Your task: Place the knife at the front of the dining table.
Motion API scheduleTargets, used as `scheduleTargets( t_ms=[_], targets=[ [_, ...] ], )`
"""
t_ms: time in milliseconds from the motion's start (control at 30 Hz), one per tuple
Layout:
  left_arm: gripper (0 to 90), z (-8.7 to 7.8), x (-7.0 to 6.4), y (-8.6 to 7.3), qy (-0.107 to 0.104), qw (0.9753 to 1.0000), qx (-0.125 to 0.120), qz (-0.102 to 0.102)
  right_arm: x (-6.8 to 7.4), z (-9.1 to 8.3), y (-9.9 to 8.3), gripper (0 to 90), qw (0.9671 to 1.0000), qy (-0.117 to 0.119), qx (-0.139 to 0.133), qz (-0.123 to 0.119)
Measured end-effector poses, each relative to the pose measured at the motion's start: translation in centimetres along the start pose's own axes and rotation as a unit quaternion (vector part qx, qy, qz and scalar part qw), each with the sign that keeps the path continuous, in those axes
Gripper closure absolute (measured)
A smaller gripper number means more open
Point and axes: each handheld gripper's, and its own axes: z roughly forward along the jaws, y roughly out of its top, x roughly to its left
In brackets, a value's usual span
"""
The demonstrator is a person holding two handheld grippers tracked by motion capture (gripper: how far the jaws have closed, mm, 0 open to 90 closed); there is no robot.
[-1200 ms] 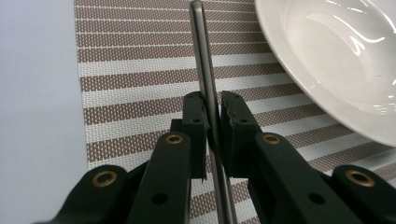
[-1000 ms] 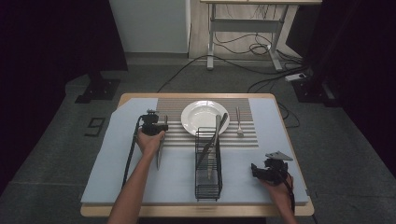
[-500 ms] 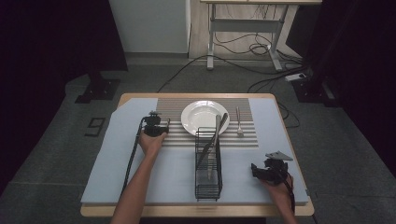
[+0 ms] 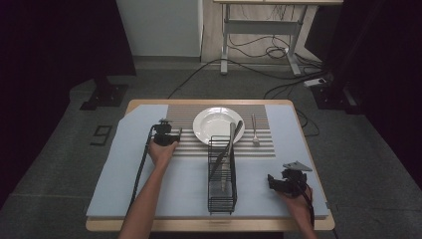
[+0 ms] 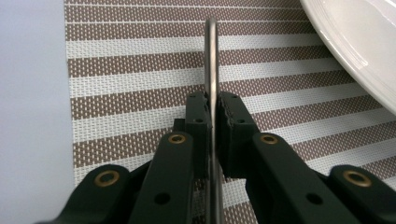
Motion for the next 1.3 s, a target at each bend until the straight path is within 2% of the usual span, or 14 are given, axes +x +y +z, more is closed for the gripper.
scheduleTargets(
  t_ms=[67, 233, 300, 400, 500, 567, 633, 733, 800, 900, 1000, 1100, 1300],
  targets=[
    [81.3, 0.0, 0.0, 0.0, 0.003, 1.0000, -0.001, 0.002, 0.0, 0.0, 0.0, 13.3, 1.0000, 0.000, 0.000, 0.000],
    [80.2, 0.0, 0.3, -0.2, -0.005, 1.0000, -0.007, -0.003, 0.0, 0.0, 0.0, 13.2, 1.0000, 0.000, 0.000, 0.000],
    [77.1, -0.1, 0.5, -0.2, -0.003, 0.9999, -0.010, 0.001, 0.0, 0.0, 0.0, 13.2, 1.0000, 0.000, 0.000, 0.000],
    [71.3, -0.5, 0.8, -0.3, -0.016, 0.9997, -0.019, 0.003, 0.0, 0.0, 0.0, 13.3, 1.0000, 0.000, 0.000, 0.000],
    [68.6, -1.4, 1.0, -0.5, -0.014, 0.9995, -0.022, 0.019, 0.0, 0.0, 0.0, 13.2, 1.0000, 0.000, -0.001, 0.000],
    [66.8, -1.9, 1.1, -0.8, -0.015, 0.9993, -0.016, 0.029, 0.0, 0.0, 0.0, 13.2, 1.0000, 0.000, -0.001, 0.001],
    [65.0, -2.2, 0.9, -1.2, -0.014, 0.9988, -0.006, 0.047, 0.0, 0.0, 0.0, 13.3, 1.0000, 0.000, 0.000, 0.001],
    [65.2, -2.2, 0.7, -1.6, -0.008, 0.9980, 0.001, 0.062, 0.0, 0.0, 0.0, 13.2, 1.0000, 0.000, -0.001, 0.001],
    [66.1, -2.0, 0.6, -1.8, 0.009, 0.9975, 0.009, 0.069, 0.0, 0.0, 0.0, 13.3, 1.0000, 0.000, -0.001, 0.001],
    [70.3, -1.8, 0.7, -1.6, 0.012, 0.9977, 0.013, 0.065, 0.0, 0.0, 0.0, 13.3, 1.0000, 0.000, -0.001, 0.001],
    [74.0, -1.5, 0.2, -1.5, 0.018, 0.9969, 0.012, 0.076, 0.0, 0.0, 0.0, 13.3, 1.0000, 0.000, 0.000, 0.001],
    [78.7, -1.1, -0.3, -1.5, 0.033, 0.9960, 0.001, 0.083, 0.0, 0.0, 0.0, 13.3, 1.0000, 0.000, -0.001, 0.000],
    [79.3, -0.1, -0.8, -0.5, 0.036, 0.9969, -0.009, 0.070, 0.0, 0.0, 0.0, 13.3, 1.0000, 0.000, -0.001, 0.000]
  ],
)
